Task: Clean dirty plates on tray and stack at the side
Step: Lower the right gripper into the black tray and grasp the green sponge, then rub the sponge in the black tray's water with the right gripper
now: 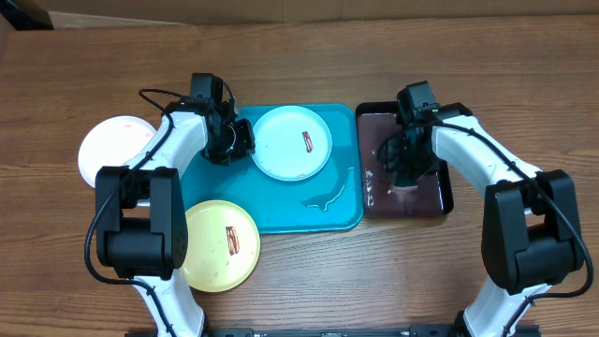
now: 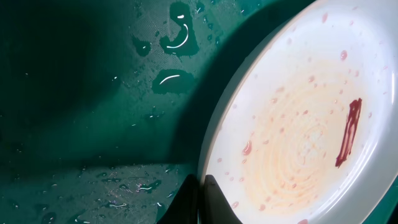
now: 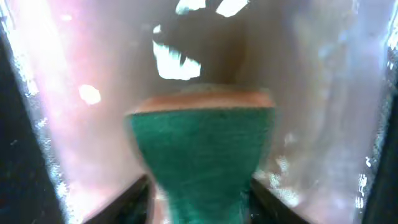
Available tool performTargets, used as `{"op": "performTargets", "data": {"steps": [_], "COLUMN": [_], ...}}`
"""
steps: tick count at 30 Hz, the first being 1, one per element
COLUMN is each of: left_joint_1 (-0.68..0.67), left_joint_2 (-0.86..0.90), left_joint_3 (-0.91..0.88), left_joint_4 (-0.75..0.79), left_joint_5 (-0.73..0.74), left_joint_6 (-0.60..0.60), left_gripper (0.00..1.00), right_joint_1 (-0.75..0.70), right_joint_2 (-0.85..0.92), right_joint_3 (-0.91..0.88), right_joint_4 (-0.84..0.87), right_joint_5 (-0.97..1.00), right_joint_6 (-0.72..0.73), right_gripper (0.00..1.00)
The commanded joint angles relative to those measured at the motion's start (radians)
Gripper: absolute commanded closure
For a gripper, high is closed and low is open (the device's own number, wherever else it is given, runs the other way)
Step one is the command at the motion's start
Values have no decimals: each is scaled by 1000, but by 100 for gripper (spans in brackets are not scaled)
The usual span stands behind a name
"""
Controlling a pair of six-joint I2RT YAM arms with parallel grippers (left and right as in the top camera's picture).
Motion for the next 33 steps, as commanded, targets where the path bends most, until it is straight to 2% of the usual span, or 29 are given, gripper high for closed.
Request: {"op": "performTargets", "data": {"steps": [1,2,3,4,5,6,7,8,12,15,16,19,21,22,23,24,25,26,28,33], "left_joint_1": [3,4,4,3,3,3,3,3,3,3,3,3,3,3,3,3,3,3,3,3], "left_joint_2": [15,15,15,15,15,15,15,15,15,15,15,15,15,15,15,15,15,15,15,15], "left_joint_3": [17,17,17,17,17,17,17,17,17,17,17,17,17,17,17,17,17,17,17,17], "left_joint_4": [5,5,5,5,5,6,6,6,6,6,6,6,6,6,6,7,7,7,7,8], "left_joint_5": [21,21,21,21,21,21,21,21,21,21,21,22,22,22,22,22,22,22,22,22], "left_joint_6": [19,19,19,19,19,19,19,19,19,19,19,19,19,19,19,19,19,19,19,19], "left_gripper": [96,96,96,96,96,96,96,96,96,96,96,96,96,96,96,96,96,96,96,96], "right_joint_1": [0,0,0,0,-3,-4,-5,-5,-7,-7,-7,-7,-7,-7,-7,-7,-7,-7,-7,-5], "right_joint_2": [13,13,12,12,12,12,12,12,13,13,13,13,13,13,13,13,12,12,12,12], "right_joint_3": [-14,-14,-10,-5,0,3,8,8,6,5,5,3,3,3,4,5,6,10,30,62], "right_joint_4": [0,0,1,0,0,0,4,13,55,80,84,87,92,95,98,97,93,83,37,-63], "right_joint_5": [11,11,11,11,11,11,12,15,20,19,18,18,18,18,18,18,17,16,10,10], "right_joint_6": [0,0,0,0,0,0,-1,-2,-16,-15,-15,-15,-15,-15,-15,-15,-15,-15,-15,-14], "right_gripper": [75,87,94,89,63,30,20,17,18,24,32,67,87,94,94,77,47,31,27,30]}}
